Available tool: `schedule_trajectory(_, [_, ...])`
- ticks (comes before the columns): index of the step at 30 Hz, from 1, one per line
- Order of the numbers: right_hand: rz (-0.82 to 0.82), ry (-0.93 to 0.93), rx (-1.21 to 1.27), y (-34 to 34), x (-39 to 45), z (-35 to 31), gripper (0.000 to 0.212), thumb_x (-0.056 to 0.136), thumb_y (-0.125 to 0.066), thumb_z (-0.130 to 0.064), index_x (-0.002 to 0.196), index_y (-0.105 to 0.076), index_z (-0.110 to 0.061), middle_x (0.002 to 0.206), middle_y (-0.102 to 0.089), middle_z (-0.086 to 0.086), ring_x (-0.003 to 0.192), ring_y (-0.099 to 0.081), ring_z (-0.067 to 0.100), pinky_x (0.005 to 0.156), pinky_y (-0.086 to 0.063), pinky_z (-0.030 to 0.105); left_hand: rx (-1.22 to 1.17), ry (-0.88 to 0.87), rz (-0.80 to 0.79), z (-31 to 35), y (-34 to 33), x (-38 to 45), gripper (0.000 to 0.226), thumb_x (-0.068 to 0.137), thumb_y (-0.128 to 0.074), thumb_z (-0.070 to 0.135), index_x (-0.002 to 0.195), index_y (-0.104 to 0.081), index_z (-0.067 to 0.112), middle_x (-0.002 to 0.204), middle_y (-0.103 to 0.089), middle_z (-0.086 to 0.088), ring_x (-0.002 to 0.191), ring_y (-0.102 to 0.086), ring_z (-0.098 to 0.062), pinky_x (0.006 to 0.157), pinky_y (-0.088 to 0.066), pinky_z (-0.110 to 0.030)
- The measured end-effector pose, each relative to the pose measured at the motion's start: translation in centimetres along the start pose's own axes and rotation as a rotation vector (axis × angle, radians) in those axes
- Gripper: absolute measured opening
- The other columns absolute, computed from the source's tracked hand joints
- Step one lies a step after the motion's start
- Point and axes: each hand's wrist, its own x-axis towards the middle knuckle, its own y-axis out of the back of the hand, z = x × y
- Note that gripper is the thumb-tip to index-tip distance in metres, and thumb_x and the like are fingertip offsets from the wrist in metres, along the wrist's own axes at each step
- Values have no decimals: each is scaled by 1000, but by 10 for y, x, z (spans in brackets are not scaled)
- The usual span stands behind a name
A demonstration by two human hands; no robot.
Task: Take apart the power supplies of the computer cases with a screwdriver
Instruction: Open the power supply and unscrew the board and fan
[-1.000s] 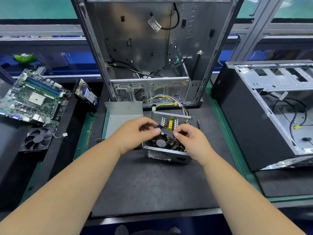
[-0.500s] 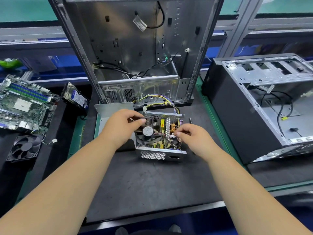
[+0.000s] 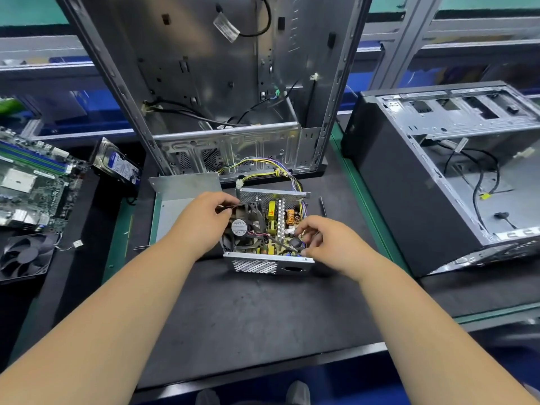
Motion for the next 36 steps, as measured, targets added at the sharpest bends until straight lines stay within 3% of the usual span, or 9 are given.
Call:
schedule_trajectory(5, [-15,30,-68,-7,10,6,34,84,-73,-6,103,-67,-32,86,-63,-14,68,-57,4,71,-47,20,-37,-146,120,14,-7,-13,49,87,-48,2,125,-59,31,126,-45,13,117,-40,-4,96,-31,-17])
schedule_trajectory(8, [9,48,-104,-9,13,8,34,87,-67,-2,112,-72,-25,83,-61,-16,74,-56,5,67,-39,8,91,-366,93,33,-23,-19,40,88,-54,18,127,-60,20,127,-52,1,125,-42,-18,108,-29,-31])
schedule_trajectory(10, [2,67,-124,-9,14,7,34,88,-65,-1,113,-73,-22,84,-62,-15,79,-57,8,68,-39,8,193,-430,46,42,-37,-20,40,91,-55,32,128,-60,18,128,-54,-1,126,-42,-21,110,-29,-35])
schedule_trajectory(13, [-3,51,-55,-9,14,7,34,87,-63,2,110,-73,-22,80,-58,-16,70,-52,3,65,-37,6,334,-439,56,41,-51,-18,42,92,-61,37,129,-59,18,126,-55,1,126,-42,-22,111,-30,-40])
schedule_trajectory(18, [-116,-66,181,-4,12,14,27,87,-71,0,106,-66,-19,87,-59,0,72,-53,13,75,-45,26,312,-431,48,36,-54,-11,27,88,-66,34,113,-63,25,119,-51,8,120,-38,-19,108,-31,-39])
schedule_trajectory(21, [-117,-63,157,-3,16,14,20,88,-71,-2,102,-62,-14,86,-57,0,79,-53,15,77,-44,21,310,-449,54,36,-54,-11,28,82,-72,38,106,-60,27,119,-48,9,120,-35,-19,107,-29,-39])
schedule_trajectory(25, [-78,-67,125,-6,21,13,11,91,-69,-4,100,-66,-7,75,-55,-5,73,-50,13,61,-39,11,348,-466,64,36,-53,-12,19,76,-74,45,81,-62,32,122,-49,16,125,-31,-17,103,-15,-33])
schedule_trajectory(30, [-56,-60,92,-6,22,16,11,91,-68,-5,102,-66,-7,81,-57,-2,72,-50,11,60,-37,8,294,-456,55,39,-51,-14,20,65,-82,38,77,-66,35,129,-47,18,130,-27,-17,106,-12,-35])
schedule_trajectory(36, [-172,-22,124,-7,19,21,36,80,-63,16,103,-58,-11,78,-54,-3,59,-50,-1,64,-44,10,285,-438,20,39,-49,-13,18,66,-85,42,75,-71,38,135,-43,24,134,-23,-15,108,-9,-33])
